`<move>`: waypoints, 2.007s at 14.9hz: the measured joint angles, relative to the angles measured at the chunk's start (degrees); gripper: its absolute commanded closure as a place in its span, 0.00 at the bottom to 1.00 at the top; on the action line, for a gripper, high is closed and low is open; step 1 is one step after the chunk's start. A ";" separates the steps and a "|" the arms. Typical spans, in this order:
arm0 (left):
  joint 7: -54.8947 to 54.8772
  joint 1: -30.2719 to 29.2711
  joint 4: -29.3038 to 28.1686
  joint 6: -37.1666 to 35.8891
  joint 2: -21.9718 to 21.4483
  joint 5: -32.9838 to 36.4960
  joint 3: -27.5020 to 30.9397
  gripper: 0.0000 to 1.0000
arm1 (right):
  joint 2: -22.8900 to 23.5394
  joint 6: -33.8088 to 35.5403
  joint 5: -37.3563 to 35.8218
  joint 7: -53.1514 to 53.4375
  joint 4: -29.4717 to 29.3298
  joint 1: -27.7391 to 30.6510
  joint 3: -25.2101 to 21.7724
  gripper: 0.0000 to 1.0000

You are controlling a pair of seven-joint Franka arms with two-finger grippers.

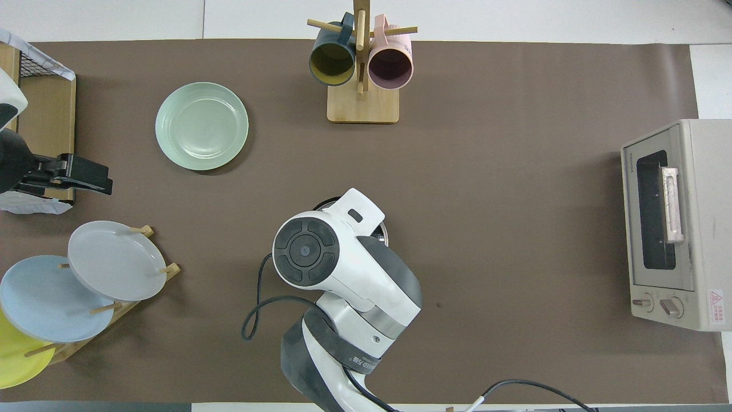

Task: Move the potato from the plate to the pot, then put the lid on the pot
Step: 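Lower the glass lid onto the pot with the right gripper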

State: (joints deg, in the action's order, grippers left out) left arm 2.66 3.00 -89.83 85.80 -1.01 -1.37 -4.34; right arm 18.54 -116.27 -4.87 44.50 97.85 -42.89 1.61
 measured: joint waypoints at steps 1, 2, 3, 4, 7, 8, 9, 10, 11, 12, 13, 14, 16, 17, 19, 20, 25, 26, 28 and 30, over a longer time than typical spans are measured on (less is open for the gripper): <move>0.00 0.00 0.00 0.00 0.00 0.00 0.08 0.00 | 0.02 0.00 -0.33 0.00 0.00 -0.06 0.00 1.00; 0.00 0.00 0.00 0.00 0.00 0.00 0.16 0.00 | 0.02 0.00 -0.53 0.00 0.00 -0.12 0.00 1.00; 0.00 0.00 0.00 0.00 0.00 0.00 0.21 0.00 | 0.02 -0.01 -0.66 0.05 0.00 -0.16 0.00 1.00; 0.00 0.00 0.00 0.00 0.00 0.00 0.23 0.00 | 0.03 -0.13 -0.70 0.19 0.01 -0.18 0.00 1.00; 0.01 -0.01 0.00 0.00 0.00 0.00 0.31 0.00 | 0.08 -0.74 -0.76 1.14 0.06 -0.22 0.00 1.00; 0.01 -0.01 0.00 -0.04 0.00 0.00 0.31 0.00 | 0.08 -0.78 -0.76 1.20 0.06 -0.22 0.00 1.00; 0.01 -0.01 0.00 -0.14 0.00 0.00 0.31 0.00 | 0.09 -0.88 -0.76 1.22 0.06 -0.22 0.00 1.00; 0.01 -0.01 0.00 -0.18 0.00 0.00 0.31 0.00 | 0.17 -1.11 -0.76 1.22 0.07 -0.23 0.00 1.00; 0.01 -0.01 0.00 -0.18 0.00 0.00 0.32 0.00 | 0.27 -1.39 -0.78 1.23 0.06 -0.23 0.00 1.00; 0.01 -0.01 0.00 -0.18 0.00 0.00 0.32 0.00 | 0.28 -1.46 -0.92 1.23 0.06 -0.23 -0.01 1.00; 0.01 -0.01 0.00 -0.19 0.00 0.00 0.32 0.00 | 0.29 -1.56 -1.22 1.23 0.06 -0.24 -0.01 1.00; 0.01 -0.01 0.00 -0.19 0.00 0.00 0.32 0.00 | 0.29 -1.60 -1.40 1.23 0.06 -0.24 -0.01 1.00; 0.01 -0.01 0.00 -0.19 0.00 0.00 0.32 0.00 | 0.30 -1.61 -1.50 1.23 0.07 -0.25 -0.01 1.00; 0.01 -0.01 0.00 -0.20 0.00 0.00 0.32 0.00 | 0.29 -1.64 -1.51 1.23 0.08 -0.25 -0.01 1.00; 0.01 -0.01 0.00 -0.20 0.00 0.00 0.32 0.00 | 0.29 -1.77 -1.52 1.23 0.12 -0.25 -0.01 1.00; 0.01 -0.01 0.00 -0.20 0.00 0.00 0.32 0.00 | 0.29 -1.80 -1.53 1.24 0.14 -0.25 -0.01 1.00; 0.01 -0.01 0.00 -0.20 0.00 0.00 0.32 0.00 | 0.28 -1.84 -1.55 1.24 0.15 -0.25 -0.01 0.51; 0.01 -0.01 0.00 -0.20 0.00 0.00 0.32 0.00 | 0.28 -1.85 -1.55 1.24 0.16 -0.25 -0.01 0.45; 0.01 -0.01 0.00 -0.20 0.00 0.00 0.32 0.00 | 0.28 -1.86 -1.55 1.24 0.16 -0.24 -0.01 0.38; 0.01 -0.01 0.00 -0.20 0.00 0.00 0.33 0.00 | 0.28 -1.86 -1.55 1.24 0.16 -0.23 -0.01 0.29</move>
State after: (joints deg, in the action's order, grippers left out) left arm 2.67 2.99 -89.83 85.59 -1.01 -1.37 -4.02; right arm 18.82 -118.13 -6.42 45.75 98.01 -43.13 1.60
